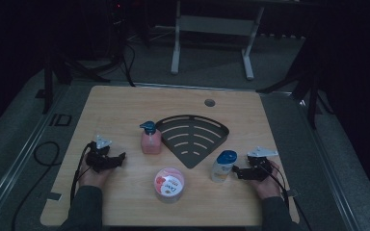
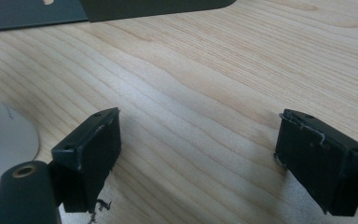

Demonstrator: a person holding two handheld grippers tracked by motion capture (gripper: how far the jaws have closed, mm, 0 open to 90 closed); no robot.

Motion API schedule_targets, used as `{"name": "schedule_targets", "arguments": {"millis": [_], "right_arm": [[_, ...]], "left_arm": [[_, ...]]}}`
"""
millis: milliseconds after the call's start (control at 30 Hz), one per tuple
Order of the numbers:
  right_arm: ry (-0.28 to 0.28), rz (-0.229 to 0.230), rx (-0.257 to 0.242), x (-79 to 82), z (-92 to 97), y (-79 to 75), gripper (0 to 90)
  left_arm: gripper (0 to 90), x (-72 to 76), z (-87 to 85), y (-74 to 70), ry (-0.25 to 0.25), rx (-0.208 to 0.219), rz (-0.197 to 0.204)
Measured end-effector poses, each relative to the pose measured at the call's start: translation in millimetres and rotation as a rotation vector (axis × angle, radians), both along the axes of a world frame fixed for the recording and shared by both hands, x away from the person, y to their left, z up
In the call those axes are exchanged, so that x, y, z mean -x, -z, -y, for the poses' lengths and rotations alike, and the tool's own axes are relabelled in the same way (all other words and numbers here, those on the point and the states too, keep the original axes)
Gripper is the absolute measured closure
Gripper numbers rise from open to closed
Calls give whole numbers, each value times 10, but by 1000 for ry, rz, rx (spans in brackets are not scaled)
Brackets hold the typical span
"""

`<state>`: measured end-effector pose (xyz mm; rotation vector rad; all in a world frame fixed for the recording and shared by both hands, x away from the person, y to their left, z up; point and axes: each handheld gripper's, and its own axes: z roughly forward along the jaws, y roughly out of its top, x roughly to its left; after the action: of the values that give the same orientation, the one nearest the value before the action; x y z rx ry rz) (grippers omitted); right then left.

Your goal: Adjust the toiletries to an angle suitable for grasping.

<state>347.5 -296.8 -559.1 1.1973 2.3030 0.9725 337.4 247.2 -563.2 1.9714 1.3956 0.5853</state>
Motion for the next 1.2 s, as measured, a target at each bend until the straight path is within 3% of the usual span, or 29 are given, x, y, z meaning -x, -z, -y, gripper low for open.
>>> {"name": "schedule_targets", "arguments": {"millis": [233, 367, 433, 500, 567, 633, 933, 1200], "right_arm": [[-1, 1, -2, 19, -3, 1, 137], [-1, 8, 6, 94, 8, -45, 342], [3, 42, 37, 175, 1, -90, 490], [-33, 65, 51, 284, 2, -156, 683], [-72, 89, 39, 394, 0, -227, 820], [-96, 108, 34, 492, -16, -281, 893], [-209, 130, -12, 858, -209, -364, 899], [-285, 132, -56, 993, -402, -336, 898]], "left_arm": [[235, 0, 0, 0, 0, 0, 0], [234, -2, 1, 0, 0, 0, 1], [234, -3, 2, 0, -1, 0, 0], [234, -4, 3, 0, -1, 0, 0], [233, -4, 3, 0, -1, 0, 1], [233, -4, 3, 1, -1, 0, 1], [233, -5, 5, 1, -2, 0, 0], [230, -5, 7, 1, -2, 1, 0]]}}
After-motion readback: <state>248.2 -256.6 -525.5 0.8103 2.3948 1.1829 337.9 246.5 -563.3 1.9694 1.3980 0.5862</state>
